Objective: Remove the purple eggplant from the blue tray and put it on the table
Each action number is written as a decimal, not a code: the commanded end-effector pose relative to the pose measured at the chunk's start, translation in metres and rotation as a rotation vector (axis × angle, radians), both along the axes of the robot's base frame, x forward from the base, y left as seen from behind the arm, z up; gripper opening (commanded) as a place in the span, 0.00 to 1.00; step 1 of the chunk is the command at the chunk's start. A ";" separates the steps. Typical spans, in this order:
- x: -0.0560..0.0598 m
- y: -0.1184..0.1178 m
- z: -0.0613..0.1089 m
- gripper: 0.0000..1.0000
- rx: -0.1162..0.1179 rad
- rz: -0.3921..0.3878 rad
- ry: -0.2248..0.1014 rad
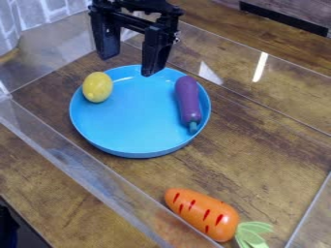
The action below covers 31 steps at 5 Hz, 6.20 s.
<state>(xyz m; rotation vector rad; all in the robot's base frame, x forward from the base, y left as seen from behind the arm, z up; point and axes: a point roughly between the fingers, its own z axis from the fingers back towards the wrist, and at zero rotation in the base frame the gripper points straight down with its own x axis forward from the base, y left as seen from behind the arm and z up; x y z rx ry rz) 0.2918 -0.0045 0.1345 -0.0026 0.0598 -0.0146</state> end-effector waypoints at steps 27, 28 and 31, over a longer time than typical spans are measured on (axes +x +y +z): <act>0.107 -0.051 -0.090 1.00 -0.079 -0.041 -0.106; 0.108 -0.054 -0.092 1.00 -0.085 -0.048 -0.102; 0.110 -0.058 -0.097 1.00 -0.093 -0.064 -0.091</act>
